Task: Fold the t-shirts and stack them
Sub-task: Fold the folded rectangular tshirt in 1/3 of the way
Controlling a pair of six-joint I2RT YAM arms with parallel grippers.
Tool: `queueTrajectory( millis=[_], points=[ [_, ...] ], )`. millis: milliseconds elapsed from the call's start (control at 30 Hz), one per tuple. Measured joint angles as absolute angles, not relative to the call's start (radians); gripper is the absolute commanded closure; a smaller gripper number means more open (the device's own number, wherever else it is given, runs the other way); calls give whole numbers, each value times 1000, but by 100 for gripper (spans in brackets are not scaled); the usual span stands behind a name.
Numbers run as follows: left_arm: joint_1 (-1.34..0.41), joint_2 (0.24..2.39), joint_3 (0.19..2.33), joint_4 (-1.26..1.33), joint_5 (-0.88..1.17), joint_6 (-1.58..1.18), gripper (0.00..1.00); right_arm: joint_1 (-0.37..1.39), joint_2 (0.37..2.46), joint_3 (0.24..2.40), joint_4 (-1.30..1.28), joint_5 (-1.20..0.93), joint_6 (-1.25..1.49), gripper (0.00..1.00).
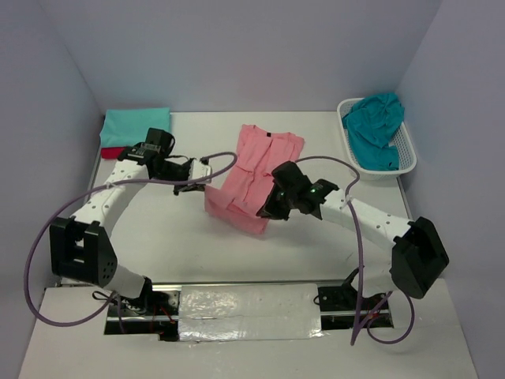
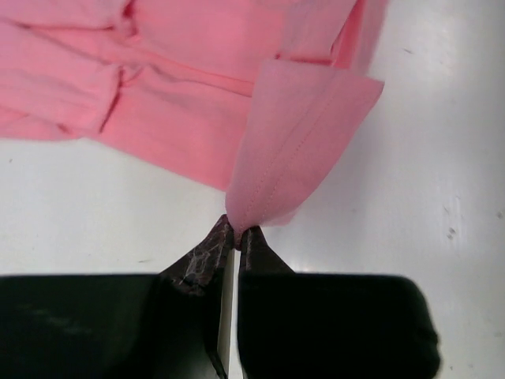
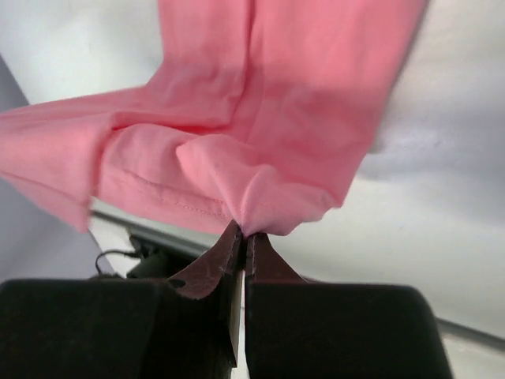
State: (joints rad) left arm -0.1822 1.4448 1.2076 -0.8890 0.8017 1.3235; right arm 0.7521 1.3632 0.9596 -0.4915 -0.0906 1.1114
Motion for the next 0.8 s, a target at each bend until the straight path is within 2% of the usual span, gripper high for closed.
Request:
queueTrajectory(
  millis=[233, 567, 800],
  points=[
    [-197, 1637, 1375, -702, 734, 994, 100, 627, 1472, 1028, -508, -122, 1001, 100],
    [-271, 1781, 1449, -596, 626, 821, 100, 488, 1563, 1062, -496, -142, 933, 100],
    [-284, 1910, 1573, -565, 575, 751, 100, 429, 1733, 1259, -512, -138, 842, 100]
  ],
)
